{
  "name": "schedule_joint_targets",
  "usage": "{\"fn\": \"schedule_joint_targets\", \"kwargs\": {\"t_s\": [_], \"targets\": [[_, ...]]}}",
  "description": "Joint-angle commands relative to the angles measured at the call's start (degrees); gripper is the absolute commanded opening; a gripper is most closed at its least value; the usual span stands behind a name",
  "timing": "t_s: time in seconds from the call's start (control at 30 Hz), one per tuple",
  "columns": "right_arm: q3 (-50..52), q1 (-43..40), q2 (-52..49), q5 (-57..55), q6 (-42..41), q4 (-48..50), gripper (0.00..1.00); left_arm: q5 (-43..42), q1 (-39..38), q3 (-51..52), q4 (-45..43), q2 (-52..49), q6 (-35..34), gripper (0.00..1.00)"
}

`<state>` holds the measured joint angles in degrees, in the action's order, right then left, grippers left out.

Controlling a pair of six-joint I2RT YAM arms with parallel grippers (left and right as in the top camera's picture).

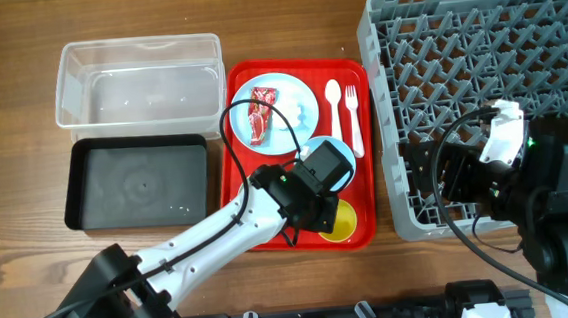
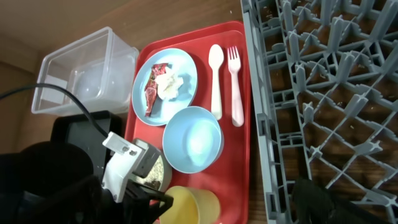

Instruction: Sort waste into correct bins and load items into the dishwasher rack

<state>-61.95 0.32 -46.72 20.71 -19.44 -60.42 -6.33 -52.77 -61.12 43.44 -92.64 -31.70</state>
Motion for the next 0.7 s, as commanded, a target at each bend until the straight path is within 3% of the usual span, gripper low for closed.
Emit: {"fn": "schedule_joint_targets", "kwargs": {"t_s": [0.0, 0.13, 0.23, 0.3, 0.47, 0.57, 0.67], "targets": [[-0.8, -0.1, 0.0, -0.1, -1.6, 0.4, 1.0, -5.9, 0.8, -1.0, 0.7, 2.8, -2.2, 0.04], [-0.8, -0.1, 0.0, 1.4, -1.1, 2.9, 1.0, -20.0, 8.7, -2.4, 2.7, 12.5, 1.9, 0.04], [-0.8, 0.2, 0.0, 18.1, 6.6, 7.0, 0.97, -30.9, 20.8, -2.4, 1.6, 20.0, 3.0, 0.04], [-0.8, 1.2, 0.0, 29.4, 11.0, 10.7, 0.96, -41.7, 28.6, -2.4, -1.7, 22.1, 4.9, 0.04], [-0.7, 4.7, -1.6, 37.0, 13.2, 16.3, 0.96, -69.8, 39.0, -2.4, -9.9, 21.8, 4.3, 0.04], [-0.7, 8.9, -4.7, 39.3, 10.2, 22.5, 0.97, -76.5, 39.0, -2.4, -11.6, 21.7, 4.3, 0.04], [-0.7, 12.4, -6.8, 42.4, 9.7, 29.0, 0.96, -77.2, 39.0, -2.4, -11.6, 21.7, 4.3, 0.04]]}}
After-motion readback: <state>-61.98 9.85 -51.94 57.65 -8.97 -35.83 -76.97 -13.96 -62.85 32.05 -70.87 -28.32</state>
